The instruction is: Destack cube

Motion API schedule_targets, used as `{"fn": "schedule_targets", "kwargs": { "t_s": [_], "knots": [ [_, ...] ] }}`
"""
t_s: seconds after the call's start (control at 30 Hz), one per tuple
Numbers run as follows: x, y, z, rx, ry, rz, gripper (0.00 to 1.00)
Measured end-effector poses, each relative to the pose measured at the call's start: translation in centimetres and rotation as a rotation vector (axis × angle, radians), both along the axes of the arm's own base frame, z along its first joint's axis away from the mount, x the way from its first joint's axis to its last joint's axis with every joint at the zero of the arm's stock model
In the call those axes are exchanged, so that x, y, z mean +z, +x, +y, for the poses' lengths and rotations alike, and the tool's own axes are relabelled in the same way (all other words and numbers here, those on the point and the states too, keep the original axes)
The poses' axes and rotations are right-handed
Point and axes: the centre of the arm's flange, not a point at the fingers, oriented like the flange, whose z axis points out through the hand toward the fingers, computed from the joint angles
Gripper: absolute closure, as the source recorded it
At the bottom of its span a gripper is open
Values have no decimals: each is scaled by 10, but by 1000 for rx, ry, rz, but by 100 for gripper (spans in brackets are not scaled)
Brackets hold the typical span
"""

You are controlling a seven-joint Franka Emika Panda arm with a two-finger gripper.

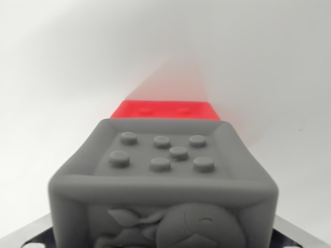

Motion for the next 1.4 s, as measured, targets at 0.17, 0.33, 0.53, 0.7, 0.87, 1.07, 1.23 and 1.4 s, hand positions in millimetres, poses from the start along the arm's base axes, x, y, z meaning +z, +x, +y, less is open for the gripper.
{"fn": "schedule_targets", "kwargs": {
  "t_s": [0.17, 0.33, 0.53, 0.7, 0.87, 1.07, 1.23, 1.4],
  "knots": [
    [0, 0, 0, 0, 0, 0, 100],
    [0, 0, 0, 0, 0, 0, 100],
    [0, 0, 0, 0, 0, 0, 100],
    [5, 1, 0, 0, 0, -3, 100],
    [10, 1, 0, -1, 1, -4, 100],
    [22, 1, -1, -1, 2, -7, 100],
    [31, 1, -1, -2, 4, -6, 100],
    [43, 1, -1, -2, 4, -7, 100]
  ]
}}
